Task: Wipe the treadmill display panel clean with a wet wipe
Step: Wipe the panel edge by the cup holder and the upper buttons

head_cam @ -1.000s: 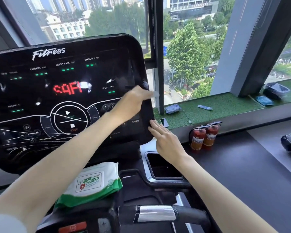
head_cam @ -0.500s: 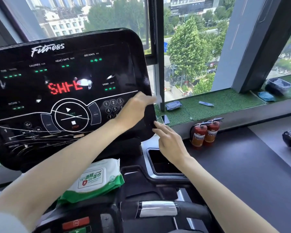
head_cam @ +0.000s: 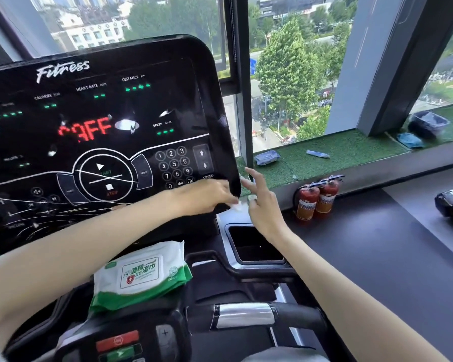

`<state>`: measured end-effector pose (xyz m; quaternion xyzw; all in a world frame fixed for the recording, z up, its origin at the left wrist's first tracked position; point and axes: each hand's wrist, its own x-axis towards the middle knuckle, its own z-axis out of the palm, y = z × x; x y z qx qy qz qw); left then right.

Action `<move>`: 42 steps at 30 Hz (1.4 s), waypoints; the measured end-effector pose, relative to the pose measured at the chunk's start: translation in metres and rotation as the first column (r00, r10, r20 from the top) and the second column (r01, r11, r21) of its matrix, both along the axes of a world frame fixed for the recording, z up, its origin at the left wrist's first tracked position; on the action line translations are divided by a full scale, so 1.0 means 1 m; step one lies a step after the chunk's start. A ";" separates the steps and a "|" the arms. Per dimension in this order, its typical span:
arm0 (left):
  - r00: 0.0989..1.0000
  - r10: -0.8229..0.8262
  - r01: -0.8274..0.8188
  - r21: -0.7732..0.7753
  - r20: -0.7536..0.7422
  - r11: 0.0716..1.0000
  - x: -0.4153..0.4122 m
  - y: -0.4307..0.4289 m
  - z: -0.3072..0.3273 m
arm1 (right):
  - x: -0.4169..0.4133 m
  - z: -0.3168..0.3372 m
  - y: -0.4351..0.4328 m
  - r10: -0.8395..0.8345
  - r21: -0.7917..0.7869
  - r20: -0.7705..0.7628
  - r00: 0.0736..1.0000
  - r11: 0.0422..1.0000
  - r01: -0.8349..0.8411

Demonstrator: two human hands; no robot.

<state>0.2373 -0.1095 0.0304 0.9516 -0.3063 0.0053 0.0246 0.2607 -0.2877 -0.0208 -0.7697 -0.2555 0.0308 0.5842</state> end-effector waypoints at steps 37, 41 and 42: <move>0.987 0.003 -0.031 0.175 0.159 0.984 0.002 -0.006 0.034 | 0.007 0.003 0.003 0.029 0.204 -0.281 0.959 0.979 0.030; 0.832 0.340 -0.268 -0.220 0.439 0.938 0.027 0.001 0.066 | 0.006 0.003 0.004 0.039 0.234 -0.298 0.954 0.972 0.034; 0.807 0.396 -0.298 -0.277 0.438 0.913 0.030 0.000 0.065 | 0.007 0.002 0.004 0.037 0.233 -0.296 0.955 0.972 0.034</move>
